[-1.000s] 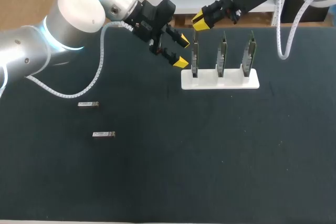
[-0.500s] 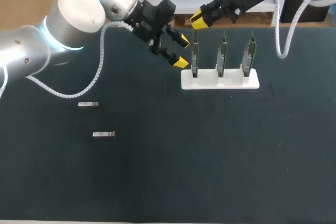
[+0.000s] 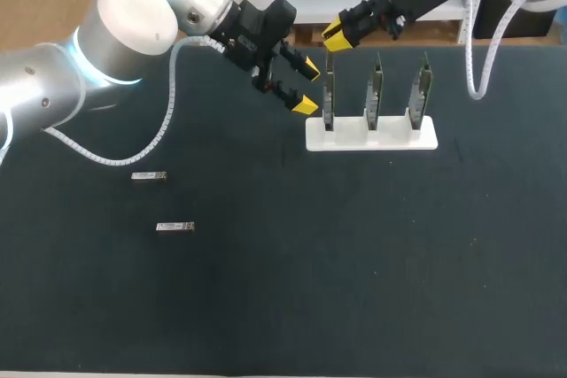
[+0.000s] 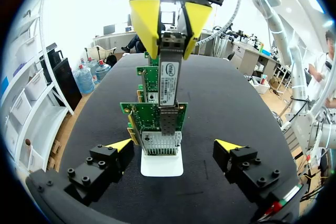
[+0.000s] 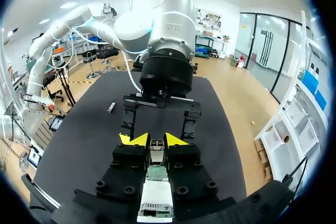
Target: Pick up the optical module with the left hand, and insert it into the network port with the right hand.
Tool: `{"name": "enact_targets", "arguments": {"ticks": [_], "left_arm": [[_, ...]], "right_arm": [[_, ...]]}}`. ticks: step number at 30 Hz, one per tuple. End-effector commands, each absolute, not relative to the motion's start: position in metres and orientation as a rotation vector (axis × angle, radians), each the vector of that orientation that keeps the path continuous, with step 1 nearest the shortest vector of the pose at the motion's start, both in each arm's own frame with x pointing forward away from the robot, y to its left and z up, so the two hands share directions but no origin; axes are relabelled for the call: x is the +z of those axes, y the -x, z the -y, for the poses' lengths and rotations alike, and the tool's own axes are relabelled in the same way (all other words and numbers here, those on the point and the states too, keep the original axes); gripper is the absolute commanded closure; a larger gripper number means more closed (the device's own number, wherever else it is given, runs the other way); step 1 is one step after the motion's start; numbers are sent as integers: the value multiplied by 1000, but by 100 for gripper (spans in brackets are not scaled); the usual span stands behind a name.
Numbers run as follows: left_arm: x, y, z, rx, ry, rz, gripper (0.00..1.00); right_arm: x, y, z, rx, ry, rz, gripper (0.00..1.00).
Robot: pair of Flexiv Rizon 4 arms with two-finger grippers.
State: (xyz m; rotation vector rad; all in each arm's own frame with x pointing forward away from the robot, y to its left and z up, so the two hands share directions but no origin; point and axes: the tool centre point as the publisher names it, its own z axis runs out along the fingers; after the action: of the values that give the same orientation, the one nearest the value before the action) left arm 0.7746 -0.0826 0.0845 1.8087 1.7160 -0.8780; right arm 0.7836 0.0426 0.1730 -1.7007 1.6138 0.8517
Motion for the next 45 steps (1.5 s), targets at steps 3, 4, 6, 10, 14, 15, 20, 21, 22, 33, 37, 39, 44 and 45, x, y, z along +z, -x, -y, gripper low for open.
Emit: {"name": "enact_targets", "arguments": {"ticks": [3,4,6,10,14,15,20,21,22,33,37,39,44,45], "left_arm": [[85,-776,83,-879,-1813,-1722,0],[85,-776,83,-879,-1813,-1722,0],[85,-776,83,-879,-1813,-1722,0],[85,-776,83,-879,-1813,-1722,0],[85,-776,83,-879,-1813,-1722,0],[85,-776,83,-879,-1813,-1722,0],[85,-776,83,-879,-1813,-1722,0],[85,-776,83,-879,-1813,-1722,0],[85,-776,83,-879,-1813,-1722,0],[85,-776,83,-879,-1813,-1722,0],[85,-776,83,-879,-1813,-1722,0],[85,-776,83,-879,-1813,-1722,0],[85,-776,83,-879,-1813,-1722,0],[85,-776,83,-879,-1813,-1722,0]], "right_arm": [[175,-783,-42,845,1695,-1598,100],[177,-783,-42,844,1695,-1594,100],[178,-782,-42,842,1698,-1588,100],[176,-783,-42,844,1698,-1595,100],[173,-784,-42,843,1699,-1605,100],[172,-784,-42,845,1698,-1607,100],[169,-784,-41,862,1693,-1613,100],[169,-784,-41,862,1694,-1614,100],[169,-784,-41,863,1694,-1614,100],[175,-784,-43,856,1701,-1592,100],[174,-785,-42,856,1705,-1598,100],[173,-785,-41,856,1704,-1601,100],[171,-784,-40,861,1705,-1606,100],[171,-784,-40,862,1705,-1606,100]]}}
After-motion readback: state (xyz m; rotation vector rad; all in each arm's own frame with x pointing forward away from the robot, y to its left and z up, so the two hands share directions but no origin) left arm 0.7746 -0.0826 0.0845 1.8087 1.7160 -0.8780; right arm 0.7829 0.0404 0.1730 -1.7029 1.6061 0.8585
